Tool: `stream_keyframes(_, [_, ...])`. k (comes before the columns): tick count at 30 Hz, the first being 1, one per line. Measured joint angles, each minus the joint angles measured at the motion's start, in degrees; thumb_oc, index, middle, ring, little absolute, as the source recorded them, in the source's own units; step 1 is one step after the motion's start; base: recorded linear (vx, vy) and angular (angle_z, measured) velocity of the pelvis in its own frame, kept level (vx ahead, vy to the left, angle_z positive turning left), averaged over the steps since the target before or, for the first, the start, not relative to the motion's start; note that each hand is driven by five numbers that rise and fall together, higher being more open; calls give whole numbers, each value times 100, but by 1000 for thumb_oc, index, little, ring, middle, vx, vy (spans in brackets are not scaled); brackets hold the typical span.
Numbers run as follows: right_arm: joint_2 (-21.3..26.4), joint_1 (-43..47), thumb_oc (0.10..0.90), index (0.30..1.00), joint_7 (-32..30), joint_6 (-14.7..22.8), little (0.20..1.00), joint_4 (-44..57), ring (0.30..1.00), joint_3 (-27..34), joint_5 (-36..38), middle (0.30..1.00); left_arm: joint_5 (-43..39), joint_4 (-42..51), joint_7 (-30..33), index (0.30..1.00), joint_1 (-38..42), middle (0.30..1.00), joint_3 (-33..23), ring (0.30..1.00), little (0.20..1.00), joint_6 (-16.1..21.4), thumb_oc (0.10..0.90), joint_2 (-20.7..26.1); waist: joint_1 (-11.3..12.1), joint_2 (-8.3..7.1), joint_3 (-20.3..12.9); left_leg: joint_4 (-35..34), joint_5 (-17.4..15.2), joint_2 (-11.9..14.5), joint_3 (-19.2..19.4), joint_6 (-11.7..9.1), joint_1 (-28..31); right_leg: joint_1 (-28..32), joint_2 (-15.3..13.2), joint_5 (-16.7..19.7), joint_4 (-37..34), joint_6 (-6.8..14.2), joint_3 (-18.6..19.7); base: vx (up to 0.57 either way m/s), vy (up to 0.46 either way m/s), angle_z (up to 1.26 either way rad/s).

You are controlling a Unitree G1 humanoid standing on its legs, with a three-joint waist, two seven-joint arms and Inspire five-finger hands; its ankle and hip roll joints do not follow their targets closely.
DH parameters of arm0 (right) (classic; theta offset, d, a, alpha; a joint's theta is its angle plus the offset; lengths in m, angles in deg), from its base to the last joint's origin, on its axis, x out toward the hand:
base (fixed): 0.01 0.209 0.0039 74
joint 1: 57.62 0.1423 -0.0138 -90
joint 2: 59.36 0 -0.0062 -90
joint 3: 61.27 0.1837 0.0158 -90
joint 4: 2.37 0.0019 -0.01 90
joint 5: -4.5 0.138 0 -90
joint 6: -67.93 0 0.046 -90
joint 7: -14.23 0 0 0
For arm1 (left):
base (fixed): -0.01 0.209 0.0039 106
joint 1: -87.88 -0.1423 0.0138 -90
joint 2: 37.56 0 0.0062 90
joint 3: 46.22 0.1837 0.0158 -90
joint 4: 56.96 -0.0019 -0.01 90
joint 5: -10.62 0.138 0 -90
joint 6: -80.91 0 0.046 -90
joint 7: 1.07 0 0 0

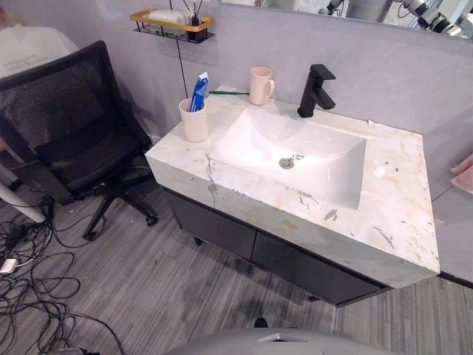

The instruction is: Organize the bathroom.

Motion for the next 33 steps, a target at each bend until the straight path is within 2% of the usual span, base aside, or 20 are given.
stream_keyframes(1, [-607, -397, 800, 900, 225, 207, 900, -167, 900, 149, 119, 900, 5, -9, -23, 900, 40, 900, 15, 900, 900, 29, 800, -14, -33, -52, 16, 8, 18, -1, 0, -26, 6, 19, 12, -3, -7, -4, 6, -41, -8, -4])
stream_keyframes(4, [-1502, -718, 800, 900, 538, 404, 900, -422, 900, 65, 448, 900, 109, -40, -27, 900, 142, 900, 116, 900, 900, 142, 800, -113, -23, -67, 17, 14, 24, 4, -7, -30, -1, 28, 14, -8, -14, -8, 2, -17, -8, 1])
stream_keyframes(5, [-1996, -801, 800, 900, 631, 582, 900, -455, 900, -230, 517, 900, 109, -20, -9, 900, 176, 900, 120, 900, 900, 218, 800, -172, -1, -90, 28, 1, 30, 6, -22, -37, 8, 42, 18, -11, -22, -12, -18, -4, -15, 4])
stream_keyframes(8, [-3023, -745, 800, 900, 975, 592, 900, -602, 900, -868, 669, 900, 114, -6, 113, 900, 306, 900, 338, 900, 900, 329, 800, -473, 15, -7, 24, 13, 23, 5, -25, -42, 22, 67, 21, -12, -36, -15, 0, 0, 0, 0])
stream_keyframes(9, [-3448, -736, 800, 900, 1107, 600, 900, -615, 900, -1138, 725, 900, 110, -17, 141, 900, 324, 900, 385, 900, 900, 337, 800, -657, 20, 75, 18, 15, 17, 3, -25, -41, 51, 112, 24, -11, -61, -15, 12, 0, 0, 0])
stream_keyframes(10, [-3779, -733, 800, 900, 1124, 671, 900, -558, 900, -1459, 703, 900, 112, -2, 231, 900, 336, 900, 498, 900, 900, 351, 800, -806, 54, 81, 48, 11, 10, 4, -25, -44, 85, 119, 24, -12, -75, -15, 15, 0, 0, 0])
stream_keyframes(12, [-4214, -592, 800, 900, 1288, 693, 900, -506, 900, -1943, 706, 900, 102, 40, 299, 900, 357, 900, 648, 900, 900, 345, 800, -1097, 106, 213, 54, 17, -26, 6, -24, -36, 104, 198, 25, -12, -96, -14, 28, 0, 0, 0])
stream_keyframes(14, [-4499, -532, 800, 900, 1410, 727, 900, -364, 900, -2320, 662, 900, 98, 40, 453, 900, 339, 900, 786, 900, 900, 346, 800, -1365, 136, 339, 59, 27, -18, 2, -30, -46, 108, 207, 29, -13, -104, -15, 51, 0, 0, 0])
stream_keyframes(17, [-4544, -357, 800, 900, 1681, 733, 900, -298, 900, -2563, 573, 900, 94, 34, 554, 900, 313, 900, 785, 900, 900, 346, 800, -1487, 164, 381, 61, 100, 17, 7, -113, -87, 95, 201, 33, -19, -137, -24, 76, 0, 0, 0])
stream_keyframes(20, [-4550, -166, 800, 900, 1923, 724, 900, -291, 900, -2906, 23, 900, 95, 29, 819, 900, 298, 900, 772, 900, 900, 348, 800, -1465, 315, 114, 86, 253, 405, -112, -755, -435, 75, 350, -40, -12, -369, -51, 384, 7, -45, -7])
stream_keyframes(22, [-4594, -33, 800, 900, 2088, 715, 900, -285, 900, -3106, -309, 900, 97, 3, 939, 900, 309, 900, 778, 900, 900, 347, 800, -1442, 354, -37, 155, 594, 514, -158, -1159, -595, -57, 398, -77, -25, -402, -73, 507, 37, -32, -29])
stream_keyframes(23, [-4657, 89, 800, 900, 2277, 671, 900, -295, 900, -3248, -554, 900, 83, 18, 1020, 900, 302, 900, 710, 900, 900, 345, 800, -1424, 521, -257, 237, 1261, 509, -201, -1632, -620, -316, 445, -97, 52, -444, -207, 745, 71, 22, -56])
stream_keyframes(24, [-4663, 113, 800, 900, 2351, 641, 900, -296, 900, -3346, -606, 900, 80, 33, 1038, 900, 287, 900, 707, 900, 900, 336, 800, -1432, 583, -331, 272, 1627, 469, -210, -1809, -614, -410, 503, -104, 99, -483, -279, 829, 67, 61, -60])
stream_keyframes(25, [-4722, 174, 800, 900, 2416, 608, 900, -307, 900, -3469, -761, 900, 50, 25, 1045, 900, 262, 900, 731, 900, 900, 297, 800, -1467, 663, -322, 275, 1978, 272, -224, -1977, -610, -640, 617, -71, 169, -552, -369, 897, 74, 92, -32])
stream_keyframes(26, [-4687, 180, 800, 900, 2480, 577, 900, -316, 900, -3646, -899, 900, 6, 46, 1093, 900, 268, 900, 764, 900, 900, 283, 800, -1536, 720, -333, 294, 1877, 21, -316, -2194, -526, -750, 606, -56, 191, -575, -384, 939, 75, 92, -27])
stream_keyframes(27, [-4698, 188, 800, 900, 2547, 511, 900, -353, 900, -3695, -1027, 900, -83, 66, 1108, 900, 270, 900, 770, 900, 900, 293, 800, -1608, 783, -314, 278, 1381, -19, -375, -2252, -446, -739, 593, -42, 189, -577, -382, 988, 65, 117, -28])
stream_keyframes(29, [-4727, 244, 800, 900, 2694, 464, 900, -350, 900, -3692, -1213, 900, -153, 77, 1132, 900, 282, 900, 769, 900, 900, 307, 800, -1703, 875, -167, 355, 29, 124, -571, -2389, -279, -676, 583, 6, 188, -579, -383, 1062, 10, 142, -34])
stream_keyframes(30, [-4733, 240, 800, 900, 2716, 465, 900, -341, 900, -3687, -1211, 900, -153, 118, 1150, 900, 298, 900, 769, 900, 900, 301, 800, -1751, 879, -100, 408, -272, 176, -682, -2471, -209, -689, 592, 6, 179, -579, -369, 1100, -11, 134, -38])
stream_keyframes(32, [-4784, 156, 800, 900, 2717, 473, 900, -276, 900, -3697, -1215, 900, -179, 159, 1162, 900, 289, 900, 804, 900, 900, 167, 800, -1844, 889, 58, 441, -3, 230, -796, -2412, -24, -708, 651, 1, 205, -572, -280, 1169, 11, 122, -41])
stream_keyframes(33, [-4784, 156, 800, 900, 2717, 473, 900, -276, 900, -3697, -1215, 900, -179, 159, 1162, 900, 289, 900, 804, 900, 900, 167, 800, -1844, 889, 58, 441, -3, 230, -796, -2412, -24, -708, 651, 1, 205, -572, -280, 1169, 16, 104, -29])
